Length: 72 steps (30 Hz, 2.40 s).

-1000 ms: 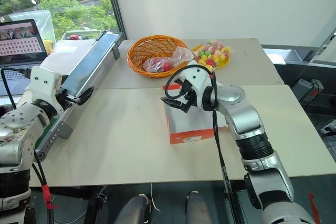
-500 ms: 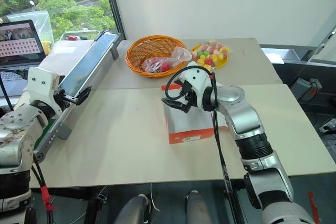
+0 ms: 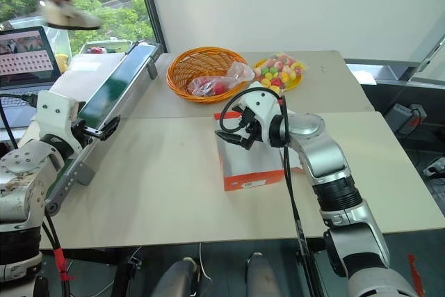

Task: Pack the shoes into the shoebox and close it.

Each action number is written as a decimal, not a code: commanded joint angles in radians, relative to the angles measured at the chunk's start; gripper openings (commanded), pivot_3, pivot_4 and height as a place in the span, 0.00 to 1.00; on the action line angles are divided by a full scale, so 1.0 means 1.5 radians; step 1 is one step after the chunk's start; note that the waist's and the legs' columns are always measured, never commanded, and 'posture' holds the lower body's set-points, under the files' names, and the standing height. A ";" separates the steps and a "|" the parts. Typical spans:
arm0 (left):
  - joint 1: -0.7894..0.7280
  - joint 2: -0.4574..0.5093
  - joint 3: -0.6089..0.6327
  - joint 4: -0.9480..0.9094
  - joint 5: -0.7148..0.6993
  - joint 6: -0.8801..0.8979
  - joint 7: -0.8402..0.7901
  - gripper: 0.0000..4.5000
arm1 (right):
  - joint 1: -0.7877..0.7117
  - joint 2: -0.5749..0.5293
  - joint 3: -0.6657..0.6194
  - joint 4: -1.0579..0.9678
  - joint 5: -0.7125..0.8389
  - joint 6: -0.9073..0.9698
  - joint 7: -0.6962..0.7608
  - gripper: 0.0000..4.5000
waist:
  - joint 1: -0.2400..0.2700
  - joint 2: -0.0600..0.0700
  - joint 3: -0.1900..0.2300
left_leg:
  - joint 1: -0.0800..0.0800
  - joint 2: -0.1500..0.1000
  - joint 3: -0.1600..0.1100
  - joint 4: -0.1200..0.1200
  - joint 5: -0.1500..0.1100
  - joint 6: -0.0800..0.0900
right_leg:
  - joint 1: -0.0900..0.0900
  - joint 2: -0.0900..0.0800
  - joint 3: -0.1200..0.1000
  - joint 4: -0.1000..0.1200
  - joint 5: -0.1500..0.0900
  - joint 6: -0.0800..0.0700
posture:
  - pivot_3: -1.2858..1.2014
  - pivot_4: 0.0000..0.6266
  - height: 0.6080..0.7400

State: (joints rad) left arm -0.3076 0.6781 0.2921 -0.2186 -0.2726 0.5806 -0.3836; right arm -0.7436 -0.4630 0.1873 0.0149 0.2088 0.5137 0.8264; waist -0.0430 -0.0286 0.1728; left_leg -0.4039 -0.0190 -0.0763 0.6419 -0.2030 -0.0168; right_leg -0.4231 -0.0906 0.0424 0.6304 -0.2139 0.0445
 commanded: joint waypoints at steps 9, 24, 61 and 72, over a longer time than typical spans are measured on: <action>-0.028 0.003 0.015 0.026 0.007 -0.030 0.004 1.00 | -0.003 -0.006 -0.021 -0.031 0.004 0.001 -0.009 1.00 | 0.000 0.000 0.000 | 0.000 0.000 0.000 0.000 0.000 0.000 | 0.000 0.000 0.000 0.000 0.000 0.000 | 0.52 0.24 1.00; 0.013 -0.008 0.133 0.122 -0.009 -0.096 0.031 1.00 | -0.048 0.078 -0.002 -0.032 0.023 0.024 -0.004 1.00 | -0.001 0.000 0.000 | 0.000 0.000 0.000 0.000 0.000 0.000 | 0.000 0.000 0.000 0.001 0.000 0.000 | 0.52 0.24 1.00; -0.115 0.053 0.104 0.625 -0.006 -0.368 -0.123 1.00 | 0.003 0.051 -0.014 -0.146 0.028 0.113 -0.032 1.00 | -0.001 -0.001 -0.001 | 0.001 0.000 0.000 0.000 0.000 0.000 | -0.001 0.000 -0.001 0.001 0.001 -0.001 | 0.52 0.24 1.00; -0.127 0.055 0.111 0.699 -0.020 -0.339 -0.115 0.84 | -0.006 0.036 -0.009 -0.140 0.025 0.106 -0.031 1.00 | 0.000 -0.001 -0.001 | 0.001 0.000 0.000 0.000 0.000 0.000 | -0.001 0.000 -0.001 0.001 0.001 -0.001 | 0.52 0.24 1.00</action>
State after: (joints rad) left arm -0.4786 0.7468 0.4446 0.8235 -0.2841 0.0668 -0.5522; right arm -0.7306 -0.4021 0.1881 -0.1615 0.2405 0.6842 0.7830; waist -0.0435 -0.0301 0.1719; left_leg -0.4025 -0.0189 -0.0763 0.6419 -0.2027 -0.0175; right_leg -0.4239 -0.0910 0.0411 0.6328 -0.2130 0.0433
